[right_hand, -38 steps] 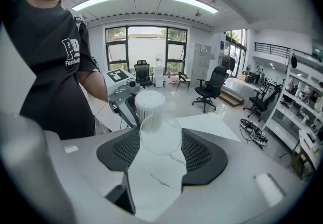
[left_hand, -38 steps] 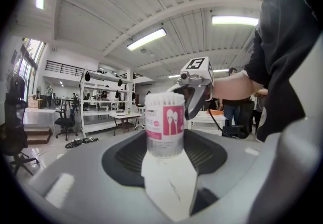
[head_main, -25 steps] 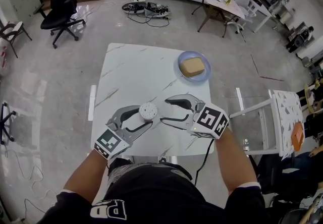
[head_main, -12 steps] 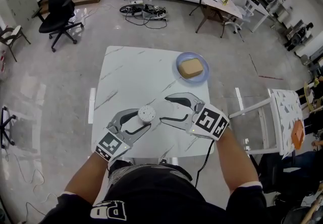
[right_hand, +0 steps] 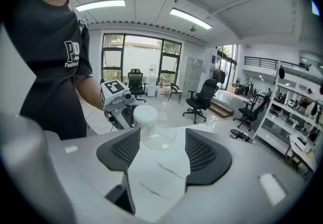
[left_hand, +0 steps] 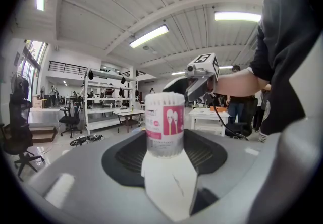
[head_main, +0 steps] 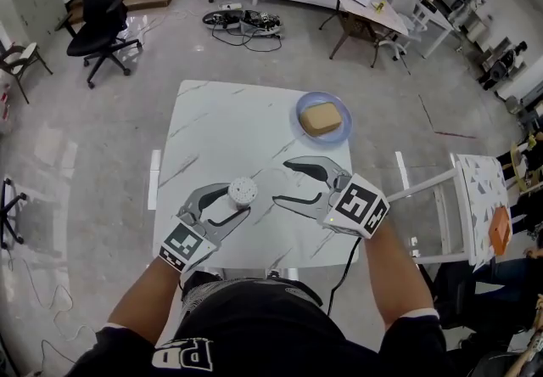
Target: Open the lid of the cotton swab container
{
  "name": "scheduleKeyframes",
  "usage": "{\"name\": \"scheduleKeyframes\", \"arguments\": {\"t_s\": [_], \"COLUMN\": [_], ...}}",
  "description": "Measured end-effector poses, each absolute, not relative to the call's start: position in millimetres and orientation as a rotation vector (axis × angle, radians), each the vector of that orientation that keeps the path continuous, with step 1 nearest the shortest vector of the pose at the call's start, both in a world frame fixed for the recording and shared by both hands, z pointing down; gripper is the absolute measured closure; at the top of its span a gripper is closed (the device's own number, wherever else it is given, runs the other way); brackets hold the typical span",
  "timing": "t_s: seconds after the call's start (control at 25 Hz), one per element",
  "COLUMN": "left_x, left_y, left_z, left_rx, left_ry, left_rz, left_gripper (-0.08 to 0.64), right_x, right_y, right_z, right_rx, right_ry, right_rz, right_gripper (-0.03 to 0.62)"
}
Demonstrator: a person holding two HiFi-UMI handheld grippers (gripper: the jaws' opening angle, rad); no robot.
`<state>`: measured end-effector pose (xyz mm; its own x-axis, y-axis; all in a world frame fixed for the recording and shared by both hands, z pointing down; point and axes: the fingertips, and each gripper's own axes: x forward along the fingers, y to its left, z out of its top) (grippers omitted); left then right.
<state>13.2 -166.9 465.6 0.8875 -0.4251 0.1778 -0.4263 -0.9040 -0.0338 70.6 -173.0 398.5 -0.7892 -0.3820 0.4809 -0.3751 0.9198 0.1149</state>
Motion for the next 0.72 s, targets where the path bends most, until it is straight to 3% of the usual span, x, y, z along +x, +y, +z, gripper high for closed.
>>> {"name": "scheduleKeyframes", "arguments": {"t_s": [0.64, 0.72], "left_x": [-23, -25], "left_y": [-198, -200], "left_z": [463, 461], "left_rx": [2.936, 2.919], "left_ry": [-0.955, -0.989], "left_rz": [0.23, 0.215], "left_gripper": [0.276, 0.276], "right_x": [98, 103], "right_y": [-192, -190], "right_z": [397, 396], "right_rx": [1.041, 1.107], "right_ry": [-2.67, -2.677], "right_rz": [0.151, 0.183], "right_gripper": [0.338, 0.369]}}
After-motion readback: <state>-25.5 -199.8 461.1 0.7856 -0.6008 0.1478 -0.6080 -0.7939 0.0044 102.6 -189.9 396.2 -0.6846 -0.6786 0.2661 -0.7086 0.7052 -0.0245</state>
